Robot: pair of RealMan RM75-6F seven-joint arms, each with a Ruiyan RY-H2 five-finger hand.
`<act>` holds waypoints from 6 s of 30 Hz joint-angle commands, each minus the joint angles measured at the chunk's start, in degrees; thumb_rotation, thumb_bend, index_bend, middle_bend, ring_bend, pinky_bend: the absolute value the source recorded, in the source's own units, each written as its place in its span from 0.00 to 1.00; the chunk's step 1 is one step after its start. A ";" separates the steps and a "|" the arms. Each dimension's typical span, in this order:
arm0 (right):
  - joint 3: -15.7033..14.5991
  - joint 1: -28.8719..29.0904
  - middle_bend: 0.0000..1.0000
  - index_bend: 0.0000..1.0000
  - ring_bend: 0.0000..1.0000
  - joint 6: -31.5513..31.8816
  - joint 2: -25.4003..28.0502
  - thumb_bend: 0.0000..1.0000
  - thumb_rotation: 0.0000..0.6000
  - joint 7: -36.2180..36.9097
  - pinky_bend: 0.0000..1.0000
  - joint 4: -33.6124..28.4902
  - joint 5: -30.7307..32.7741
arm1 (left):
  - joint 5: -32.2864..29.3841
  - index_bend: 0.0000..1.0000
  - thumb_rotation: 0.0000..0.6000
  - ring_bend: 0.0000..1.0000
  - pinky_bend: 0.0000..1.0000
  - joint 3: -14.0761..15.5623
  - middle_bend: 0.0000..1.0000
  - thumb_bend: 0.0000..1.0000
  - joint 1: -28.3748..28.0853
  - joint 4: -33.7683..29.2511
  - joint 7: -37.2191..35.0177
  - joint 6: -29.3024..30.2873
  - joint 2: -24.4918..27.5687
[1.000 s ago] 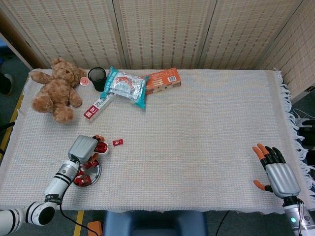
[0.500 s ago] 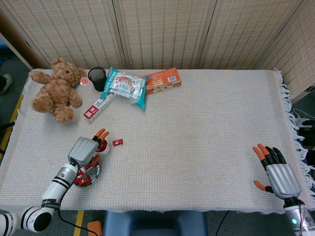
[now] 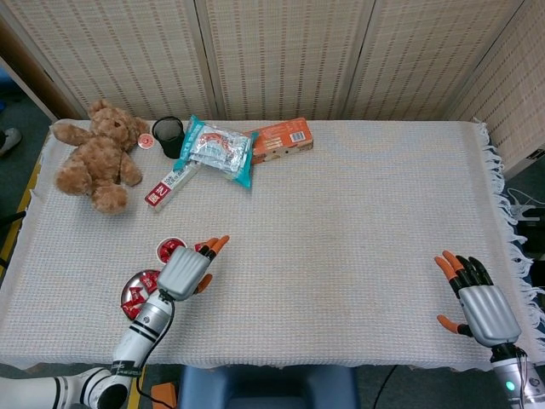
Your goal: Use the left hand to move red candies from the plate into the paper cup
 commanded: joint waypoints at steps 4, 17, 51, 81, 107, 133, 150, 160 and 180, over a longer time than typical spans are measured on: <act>-0.13 0.11 0.00 0.00 0.00 -0.54 0.34 0.09 1.00 0.22 0.00 -0.10 0.20 | -6.48 0.13 1.00 0.93 1.00 -2.91 0.25 0.39 -2.87 9.27 7.65 -0.37 -7.75; 0.01 0.41 0.00 0.00 0.00 -1.07 0.26 0.09 1.00 0.48 0.00 0.11 0.44 | -6.49 0.26 1.00 0.93 1.00 -1.27 0.29 0.41 -3.56 19.94 14.32 1.66 -12.82; 0.02 0.37 0.00 0.00 0.00 -1.03 0.44 0.09 1.00 0.93 0.00 0.15 0.59 | -5.70 0.37 1.00 0.93 1.00 -2.01 0.42 0.41 -3.53 26.41 18.72 1.72 -17.28; -0.34 0.47 0.00 0.00 0.00 -1.09 0.87 0.09 1.00 1.94 0.00 -0.03 -0.30 | -6.87 0.31 1.00 1.00 1.00 -1.47 0.37 0.41 -3.70 17.67 34.60 6.67 -16.80; -1.19 0.43 0.00 0.00 0.00 -0.79 2.37 0.09 1.00 5.67 0.00 0.36 -2.21 | -18.05 0.28 1.00 1.00 1.00 -5.95 0.33 0.40 -8.36 27.92 52.74 7.67 -27.72; -1.01 0.30 0.00 0.00 0.00 -0.65 2.43 0.09 1.00 5.69 0.00 0.37 -1.79 | -16.35 0.34 1.00 1.00 1.00 -5.03 0.43 0.40 -9.14 35.41 44.63 2.43 -29.01; -0.83 0.34 0.00 0.00 0.00 -0.87 2.31 0.09 1.00 5.28 0.00 0.35 -1.29 | -13.84 0.43 1.00 1.00 1.00 -4.65 0.51 0.40 -9.01 38.68 40.13 0.82 -29.02; -0.82 0.29 0.00 0.00 0.00 -0.78 2.25 0.09 1.00 5.01 0.00 0.23 -1.31 | -13.93 0.45 1.00 1.00 1.00 -4.76 0.53 0.41 -8.66 38.00 40.72 1.03 -28.54; -0.95 0.26 0.00 0.00 0.00 -0.77 2.06 0.09 1.00 4.61 0.00 0.23 -1.60 | -10.97 0.53 1.00 1.00 1.00 -3.39 0.60 0.46 -6.61 27.08 41.25 5.46 -23.62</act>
